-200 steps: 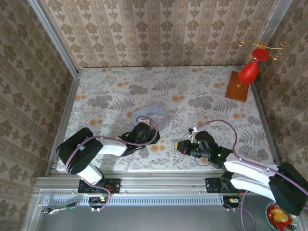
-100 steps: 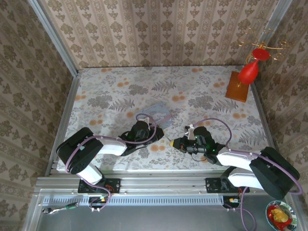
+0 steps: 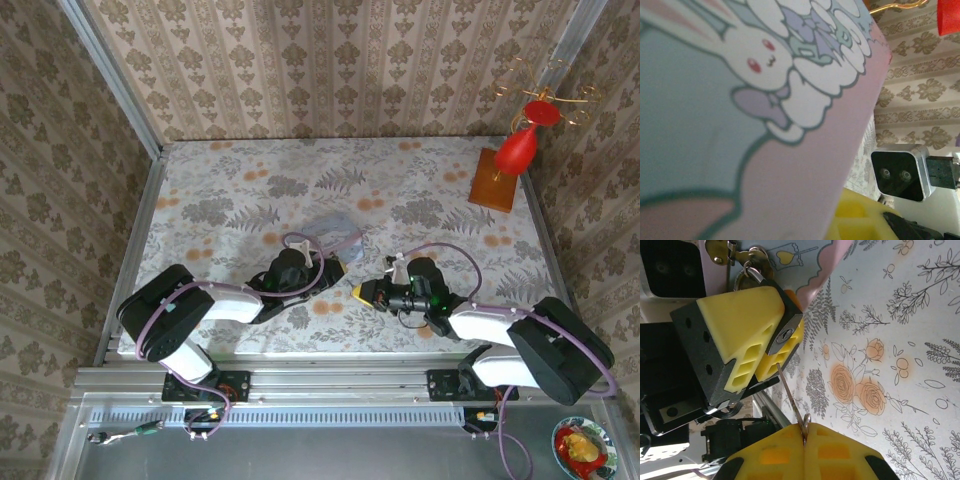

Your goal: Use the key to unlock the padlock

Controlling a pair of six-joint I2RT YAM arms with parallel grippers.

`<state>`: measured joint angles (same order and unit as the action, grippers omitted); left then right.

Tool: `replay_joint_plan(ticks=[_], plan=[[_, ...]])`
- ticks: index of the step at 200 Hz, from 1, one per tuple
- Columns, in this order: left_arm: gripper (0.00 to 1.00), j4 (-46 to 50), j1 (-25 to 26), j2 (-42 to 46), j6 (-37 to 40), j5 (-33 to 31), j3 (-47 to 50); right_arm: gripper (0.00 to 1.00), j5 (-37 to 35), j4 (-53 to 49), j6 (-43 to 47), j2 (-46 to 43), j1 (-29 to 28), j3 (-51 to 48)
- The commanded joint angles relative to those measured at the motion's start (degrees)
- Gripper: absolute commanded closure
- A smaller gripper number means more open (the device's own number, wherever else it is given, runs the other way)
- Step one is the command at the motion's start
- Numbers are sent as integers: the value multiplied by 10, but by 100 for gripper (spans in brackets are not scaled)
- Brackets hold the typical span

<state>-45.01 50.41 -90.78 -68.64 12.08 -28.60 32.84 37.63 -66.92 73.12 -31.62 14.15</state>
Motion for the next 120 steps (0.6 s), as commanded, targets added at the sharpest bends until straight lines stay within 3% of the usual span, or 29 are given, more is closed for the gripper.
replay_joint_plan(ticks=[1, 66, 120], plan=[[95, -79, 0, -1, -32, 14, -9, 100, 39, 32, -16, -13, 13, 2], [95, -111, 2, -6, -50, 23, -8, 100, 70, 36, -28, -22, 42, -2], [95, -149, 4, -28, -69, 28, -8, 100, 100, 99, -55, 18, 59, -3]])
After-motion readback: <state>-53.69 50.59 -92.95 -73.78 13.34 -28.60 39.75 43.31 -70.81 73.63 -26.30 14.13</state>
